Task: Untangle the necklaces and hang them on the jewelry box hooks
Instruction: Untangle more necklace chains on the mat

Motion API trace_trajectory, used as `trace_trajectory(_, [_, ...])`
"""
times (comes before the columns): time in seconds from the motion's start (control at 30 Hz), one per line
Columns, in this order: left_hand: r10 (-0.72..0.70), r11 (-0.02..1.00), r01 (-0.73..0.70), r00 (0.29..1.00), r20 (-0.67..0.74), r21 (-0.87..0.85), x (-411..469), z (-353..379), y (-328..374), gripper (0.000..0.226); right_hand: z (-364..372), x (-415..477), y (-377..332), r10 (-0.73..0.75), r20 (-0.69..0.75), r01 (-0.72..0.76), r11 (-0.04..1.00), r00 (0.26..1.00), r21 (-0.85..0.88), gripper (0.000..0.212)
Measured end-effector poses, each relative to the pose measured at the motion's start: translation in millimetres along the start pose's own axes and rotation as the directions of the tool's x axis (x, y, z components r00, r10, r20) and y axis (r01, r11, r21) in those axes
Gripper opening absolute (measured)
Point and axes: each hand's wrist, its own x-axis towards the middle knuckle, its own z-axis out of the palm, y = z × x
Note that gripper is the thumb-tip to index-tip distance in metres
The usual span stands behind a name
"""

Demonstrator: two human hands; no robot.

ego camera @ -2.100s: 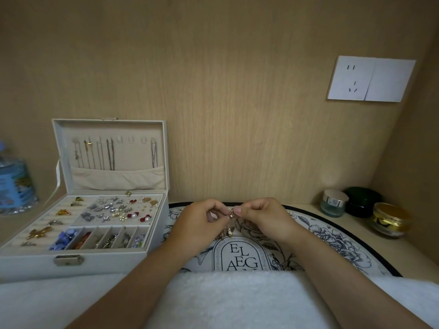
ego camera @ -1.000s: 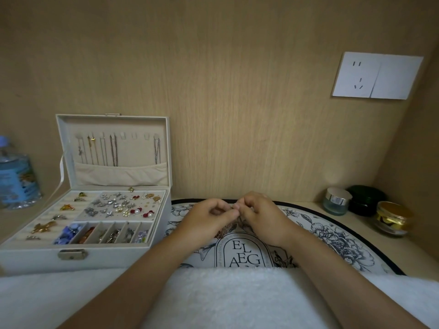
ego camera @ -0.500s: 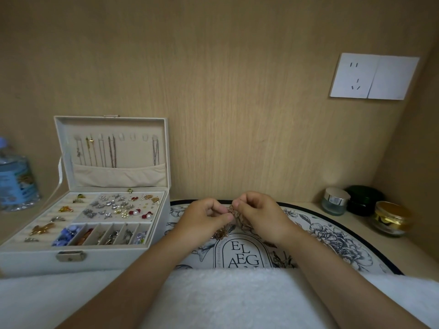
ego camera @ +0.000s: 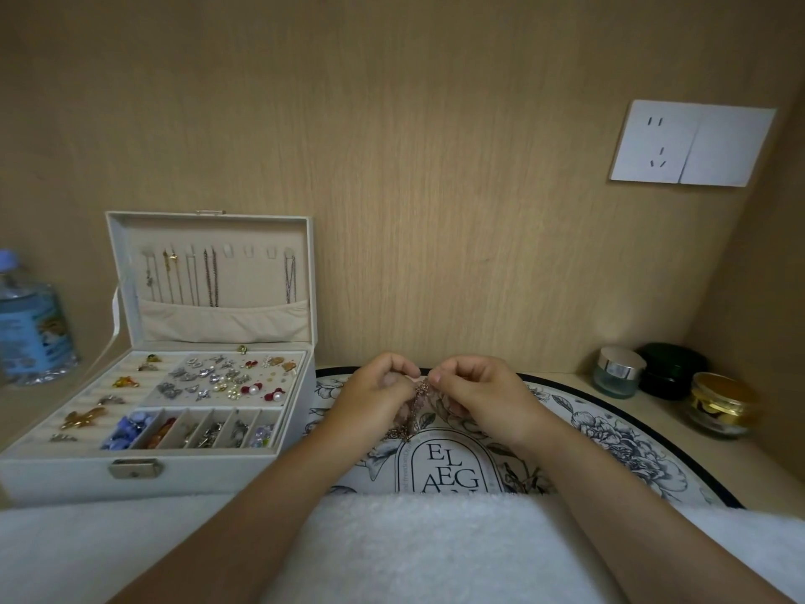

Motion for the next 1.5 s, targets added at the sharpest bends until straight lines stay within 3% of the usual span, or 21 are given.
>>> trace_trajectory(0.13, [0.045, 0.999, -0.045, 0.999, 0.0, 0.02, -2.7, 0.5, 1.9, 0.009, -1.2, -1.1, -1.9, -0.023, -0.019, 0.023, 0.999, 1.0, 0.049, 0.017])
trace_trajectory(0.3, [0.063, 0.998, -0.064, 0.995, -0.074, -0.004, -2.3, 0.0, 2.9, 0.009, 2.2, -1.3, -3.0, 0.065, -0.085, -0.058, 0.995, 0.994, 0.082, 0.024])
trace_trajectory(0.53, [0.173, 0.982, -0.161, 0.978, -0.117, 0.101, -2.3, 3.7, -0.7, 0.013, 5.8, -0.2, -6.2, 0.166, -0.038, -0.168, 0.984, 0.985, -0.05, 0.025])
trace_trajectory(0.63, [0.119, 0.986, -0.104, 0.986, -0.114, 0.127, -1.0, 6.8, -1.7, 0.011, 7.7, 0.8, -6.4, 0.199, -0.058, -0.195, 0.978, 0.978, 0.071, 0.022])
trace_trajectory(0.73, [0.008, 0.999, -0.004, 0.994, -0.105, 0.036, -0.1, 5.5, 0.9, 0.015, 7.9, 1.5, -4.4, 0.197, -0.022, -0.188, 0.961, 0.98, 0.204, 0.021])
trace_trajectory(0.9, [-0.136, 0.977, 0.137, 0.991, 0.018, -0.163, -0.6, 1.7, 2.1, 0.023, 7.2, -1.6, -7.5, 0.182, -0.042, -0.177, 0.979, 0.982, 0.103, 0.023])
trace_trajectory(1.07, [-0.141, 0.944, 0.159, 0.987, 0.081, -0.29, 4.0, 2.5, 2.3, 0.018, 3.1, -0.2, -9.0, 0.22, 0.004, -0.219, 0.973, 0.976, -0.067, 0.022])
trace_trajectory(1.2, [-0.13, 0.959, 0.147, 0.988, 0.086, -0.242, 3.3, 2.8, 4.0, 0.022, 1.0, 0.1, -9.1, 0.244, 0.046, -0.234, 0.96, 0.969, -0.151, 0.019])
trace_trajectory(1.33, [-0.082, 0.99, 0.09, 0.993, 0.082, -0.105, 1.0, 0.7, 2.8, 0.021, -2.7, 0.2, -10.3, 0.19, 0.061, -0.176, 0.967, 0.98, -0.184, 0.015])
trace_trajectory(1.5, [-0.034, 0.996, 0.04, 0.997, 0.073, -0.078, -1.5, -2.3, 11.9, 0.019, -6.3, -0.6, -17.8, 0.013, -0.001, -0.013, 0.992, 1.0, -0.123, 0.017])
